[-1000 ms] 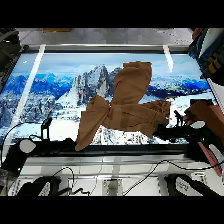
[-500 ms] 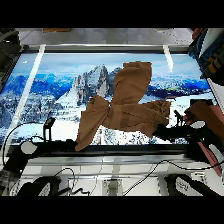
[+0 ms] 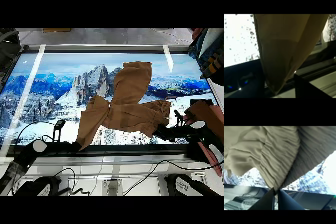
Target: Fold the clothes and pants, and hang the long-sleeved shirts on hangers.
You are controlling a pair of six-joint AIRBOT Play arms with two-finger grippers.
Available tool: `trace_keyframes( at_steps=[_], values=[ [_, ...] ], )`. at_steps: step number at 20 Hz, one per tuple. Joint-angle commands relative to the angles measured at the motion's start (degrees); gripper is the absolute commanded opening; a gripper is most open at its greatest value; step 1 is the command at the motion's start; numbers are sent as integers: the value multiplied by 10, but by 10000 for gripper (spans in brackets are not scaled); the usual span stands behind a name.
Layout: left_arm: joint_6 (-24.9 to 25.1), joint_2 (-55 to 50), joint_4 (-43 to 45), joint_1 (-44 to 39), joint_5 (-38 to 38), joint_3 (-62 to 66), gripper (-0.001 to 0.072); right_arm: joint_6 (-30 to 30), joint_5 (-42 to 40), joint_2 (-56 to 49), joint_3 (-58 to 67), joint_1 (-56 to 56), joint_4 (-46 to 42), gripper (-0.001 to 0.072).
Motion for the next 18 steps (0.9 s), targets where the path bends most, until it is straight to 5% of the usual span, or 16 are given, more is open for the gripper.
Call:
trace_keyframes(
  at_steps=[1, 2, 3, 8, 12, 18],
  values=[
    [0, -39, 4, -14, 23, 7, 153, 0, 1, 0, 1, 0, 3, 33],
    [0, -39, 4, -14, 27, 14, 36, 0, 0, 0, 1, 0, 3, 32],
    [4, -39, 5, -14, 33, 29, 16, 0, 2, 1, 5, 0, 2, 32],
    [-2, -39, 103, 30, 48, 193, 14, 3, 11, 16, 120, 0, -18, 31],
    [-59, -39, 184, 168, 64, 344, 13, 71, 5, 16, 260, 0, -120, 31],
    [-56, -50, 189, 343, 70, 414, 13, 82, 85, 16, 374, 0, -175, 31]
  ],
)
